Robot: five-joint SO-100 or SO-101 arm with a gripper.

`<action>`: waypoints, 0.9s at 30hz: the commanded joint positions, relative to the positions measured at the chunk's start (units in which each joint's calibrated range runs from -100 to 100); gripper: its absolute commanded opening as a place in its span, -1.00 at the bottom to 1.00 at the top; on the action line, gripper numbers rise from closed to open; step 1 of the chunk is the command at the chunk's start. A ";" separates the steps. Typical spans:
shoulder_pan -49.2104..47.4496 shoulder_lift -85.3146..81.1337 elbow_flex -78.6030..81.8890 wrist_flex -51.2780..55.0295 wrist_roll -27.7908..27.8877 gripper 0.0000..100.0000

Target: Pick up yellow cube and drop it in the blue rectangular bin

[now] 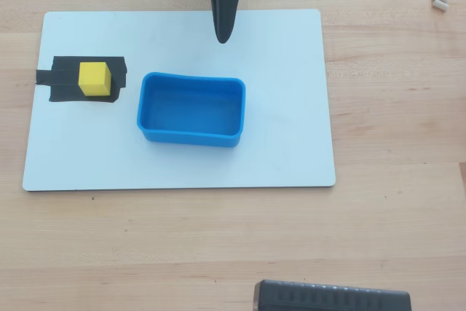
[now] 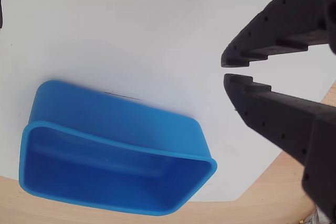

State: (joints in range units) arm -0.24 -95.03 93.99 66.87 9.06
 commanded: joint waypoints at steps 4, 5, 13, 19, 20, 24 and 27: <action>0.32 -1.26 -0.26 0.18 0.15 -1.00; 0.50 -1.26 -0.26 0.18 0.15 -1.00; 4.01 -0.05 -4.44 1.58 0.54 -1.00; 7.27 20.11 -22.26 1.58 2.30 -0.99; 8.47 23.64 -25.44 2.00 2.69 -0.99; 14.47 35.44 -35.35 3.07 6.25 -0.99; 18.85 40.73 -40.44 3.65 8.99 -0.99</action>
State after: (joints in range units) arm 13.90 -60.32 63.63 69.96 15.02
